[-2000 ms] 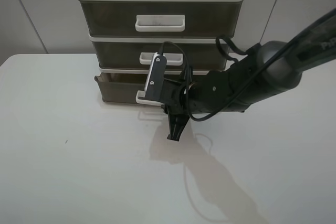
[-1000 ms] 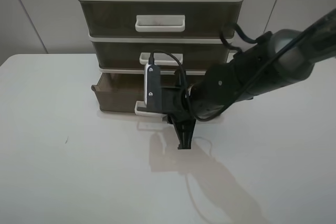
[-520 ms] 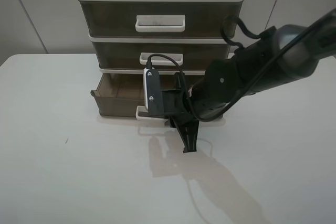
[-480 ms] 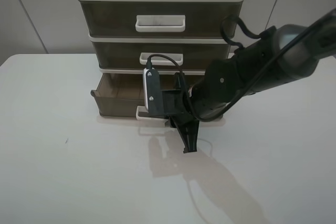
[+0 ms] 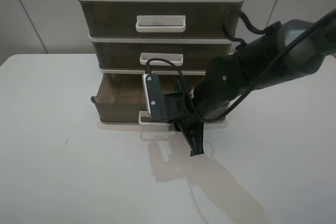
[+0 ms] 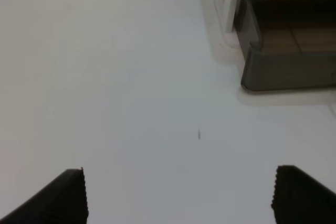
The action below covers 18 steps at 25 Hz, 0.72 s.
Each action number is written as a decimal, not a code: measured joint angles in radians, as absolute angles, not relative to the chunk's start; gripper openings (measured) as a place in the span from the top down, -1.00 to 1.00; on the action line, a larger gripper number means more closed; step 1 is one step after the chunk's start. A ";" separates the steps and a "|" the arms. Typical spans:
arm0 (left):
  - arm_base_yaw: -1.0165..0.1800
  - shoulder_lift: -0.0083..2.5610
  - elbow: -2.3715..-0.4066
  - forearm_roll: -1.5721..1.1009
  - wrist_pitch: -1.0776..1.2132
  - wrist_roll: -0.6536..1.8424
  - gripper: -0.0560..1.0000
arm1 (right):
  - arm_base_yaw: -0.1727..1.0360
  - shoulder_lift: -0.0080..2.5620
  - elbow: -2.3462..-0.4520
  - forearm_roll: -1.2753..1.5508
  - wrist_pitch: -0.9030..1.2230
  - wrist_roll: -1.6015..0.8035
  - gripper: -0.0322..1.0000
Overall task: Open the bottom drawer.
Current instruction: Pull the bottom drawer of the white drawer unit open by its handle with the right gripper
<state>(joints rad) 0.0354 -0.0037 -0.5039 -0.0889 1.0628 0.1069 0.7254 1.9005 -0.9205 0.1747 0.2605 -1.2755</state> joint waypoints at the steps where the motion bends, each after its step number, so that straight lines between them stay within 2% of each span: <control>1: 0.035 -0.004 -0.504 -0.089 1.063 0.107 -0.47 | 0.725 1.899 -0.920 0.171 0.274 -1.276 0.88; 18: 0.035 -0.004 -0.504 -0.089 1.063 0.107 -0.47 | 0.725 1.889 -0.920 0.160 0.381 -1.277 0.88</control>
<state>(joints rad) 0.0354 -0.0037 -0.5039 -0.0889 1.0628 0.1069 0.7254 1.8888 -0.9205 0.1597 0.3805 -1.2774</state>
